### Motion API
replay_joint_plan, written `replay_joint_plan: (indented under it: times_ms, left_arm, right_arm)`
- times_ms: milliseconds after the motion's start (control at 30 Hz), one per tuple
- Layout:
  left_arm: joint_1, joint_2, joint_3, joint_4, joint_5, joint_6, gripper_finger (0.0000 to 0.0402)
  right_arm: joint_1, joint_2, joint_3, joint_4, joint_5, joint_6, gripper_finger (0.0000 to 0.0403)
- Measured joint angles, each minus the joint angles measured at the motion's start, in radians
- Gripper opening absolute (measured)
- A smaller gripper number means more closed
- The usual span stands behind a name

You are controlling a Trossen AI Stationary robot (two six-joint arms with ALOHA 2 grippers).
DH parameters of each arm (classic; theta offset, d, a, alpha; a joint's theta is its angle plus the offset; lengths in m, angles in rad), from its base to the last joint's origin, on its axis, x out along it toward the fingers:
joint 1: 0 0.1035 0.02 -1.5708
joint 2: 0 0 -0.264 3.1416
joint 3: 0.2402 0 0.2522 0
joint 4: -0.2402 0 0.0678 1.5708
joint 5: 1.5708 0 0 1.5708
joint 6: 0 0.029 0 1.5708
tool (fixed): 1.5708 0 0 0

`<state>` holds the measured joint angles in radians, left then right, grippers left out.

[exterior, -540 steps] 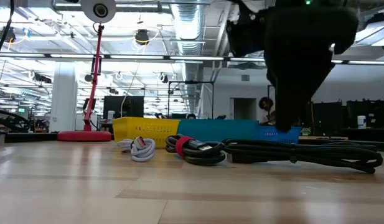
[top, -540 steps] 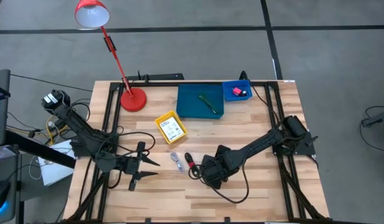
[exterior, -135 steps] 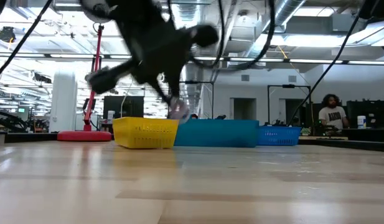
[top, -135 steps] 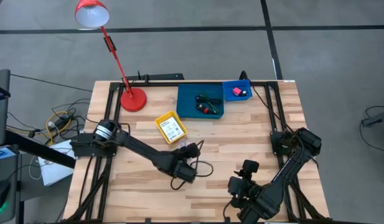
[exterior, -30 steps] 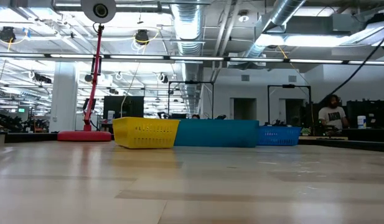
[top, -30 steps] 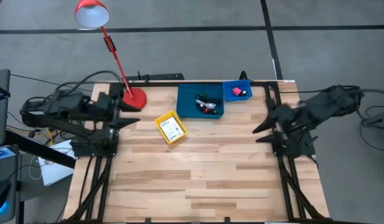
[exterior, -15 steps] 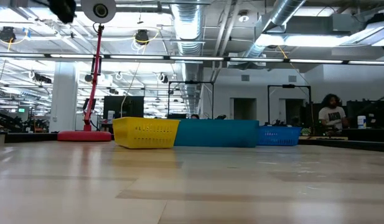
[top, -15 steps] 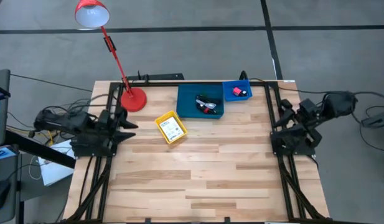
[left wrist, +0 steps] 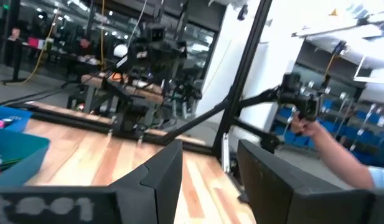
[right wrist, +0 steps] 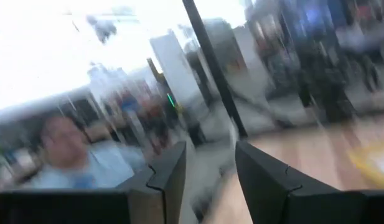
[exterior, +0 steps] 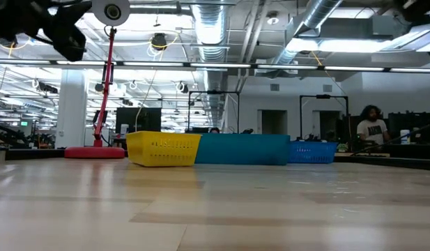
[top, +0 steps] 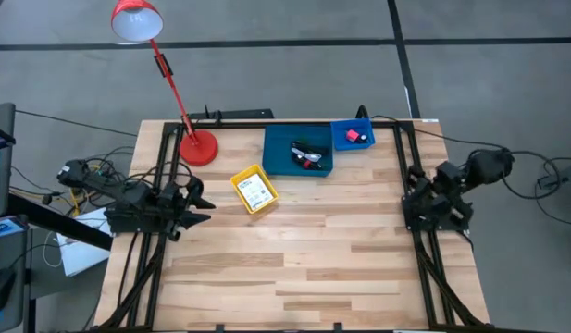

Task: Pick and place items into bin
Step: Return to Home Position

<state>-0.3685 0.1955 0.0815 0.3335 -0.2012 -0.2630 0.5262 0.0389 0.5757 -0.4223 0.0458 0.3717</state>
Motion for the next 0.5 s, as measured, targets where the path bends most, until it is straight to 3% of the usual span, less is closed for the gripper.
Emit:
replay_joint_plan:
  times_ms: [167,267,500]
  left_arm:
    - [-0.041,-0.031,-0.07,0.04,-0.062,-0.017,0.0148]
    - [-0.065,-0.047,-0.07,-0.019,-0.13,-0.03,0.0148]
    - [-0.119,-0.046,-0.071,-0.045,-0.225,-0.03,0.0148]
  right_arm:
    - [0.003,-0.032,-0.058,0.055,-0.019,-0.014,0.0134]
    - [0.001,-0.033,-0.123,0.059,-0.017,-0.028,0.0133]
    - [0.004,-0.035,-0.312,0.242,-0.026,-0.047,0.0134]
